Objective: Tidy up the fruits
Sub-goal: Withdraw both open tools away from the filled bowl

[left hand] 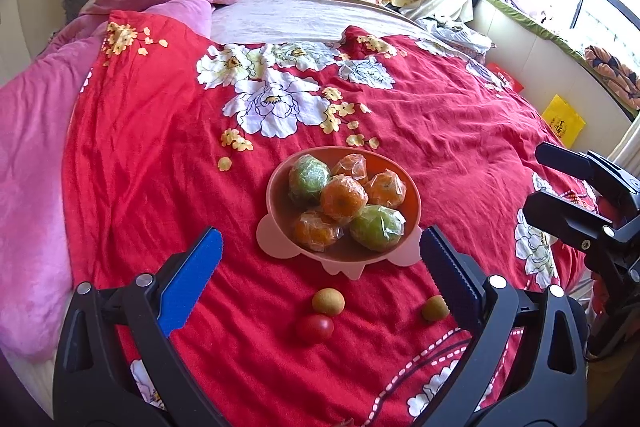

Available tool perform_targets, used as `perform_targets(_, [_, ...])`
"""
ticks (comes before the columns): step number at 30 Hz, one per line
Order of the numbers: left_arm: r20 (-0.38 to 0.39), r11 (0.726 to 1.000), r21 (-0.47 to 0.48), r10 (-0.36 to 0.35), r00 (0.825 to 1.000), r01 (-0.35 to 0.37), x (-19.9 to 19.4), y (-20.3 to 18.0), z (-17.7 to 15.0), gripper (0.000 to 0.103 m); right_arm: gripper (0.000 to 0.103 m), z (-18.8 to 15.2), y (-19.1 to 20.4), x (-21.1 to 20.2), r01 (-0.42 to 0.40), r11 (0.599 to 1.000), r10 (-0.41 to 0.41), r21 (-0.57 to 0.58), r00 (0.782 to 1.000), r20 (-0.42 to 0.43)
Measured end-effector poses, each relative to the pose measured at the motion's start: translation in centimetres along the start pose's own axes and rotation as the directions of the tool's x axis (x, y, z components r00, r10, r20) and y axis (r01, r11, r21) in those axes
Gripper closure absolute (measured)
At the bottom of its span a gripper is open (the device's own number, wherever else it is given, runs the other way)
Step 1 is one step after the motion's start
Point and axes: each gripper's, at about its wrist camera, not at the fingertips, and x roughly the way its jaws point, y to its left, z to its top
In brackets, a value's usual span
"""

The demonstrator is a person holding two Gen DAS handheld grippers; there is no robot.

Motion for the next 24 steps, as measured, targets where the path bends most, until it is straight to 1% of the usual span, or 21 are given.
perform_targets(11, [-0.007, 1.000, -0.015, 0.012, 1.000, -0.012, -1.0, 0.8, -1.7, 0.010, 0.006, -1.4, 1.2, -0.5, -0.004, 0.999, 0.003, -0.032, 1.000, -0.016])
perform_targets(24, [-0.042, 1.000, -0.006, 0.016, 0.999, -0.016, -0.6, 0.7, -4.6, 0.010, 0.006, -5.2, 1.8, 0.0, 0.000, 0.998, -0.005, -0.061, 0.996, -0.085])
